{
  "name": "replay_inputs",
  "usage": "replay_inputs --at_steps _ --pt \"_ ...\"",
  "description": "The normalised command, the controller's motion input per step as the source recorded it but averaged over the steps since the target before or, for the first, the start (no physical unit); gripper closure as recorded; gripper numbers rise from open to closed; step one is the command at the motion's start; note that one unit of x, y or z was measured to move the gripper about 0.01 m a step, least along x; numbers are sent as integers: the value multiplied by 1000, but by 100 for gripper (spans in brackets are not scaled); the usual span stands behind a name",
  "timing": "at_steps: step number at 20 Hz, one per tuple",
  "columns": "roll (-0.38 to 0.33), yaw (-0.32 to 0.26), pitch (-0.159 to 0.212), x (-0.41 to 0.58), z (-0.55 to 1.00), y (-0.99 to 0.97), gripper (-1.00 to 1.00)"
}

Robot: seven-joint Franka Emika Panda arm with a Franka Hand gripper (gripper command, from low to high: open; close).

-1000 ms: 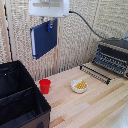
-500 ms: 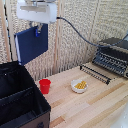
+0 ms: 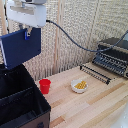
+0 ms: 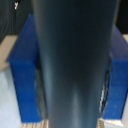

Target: Gently maneuver your gripper in the book's direction. Confidently hold the book by angling your gripper properly. Relocate the book to the caddy. Pinpoint the back pocket of the caddy and set the book down inside it.

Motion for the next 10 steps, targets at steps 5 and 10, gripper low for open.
replay_inputs --at_steps 5,10 --pt "5 -133 0 0 286 687 100" --pt "4 -130 0 49 303 701 100"
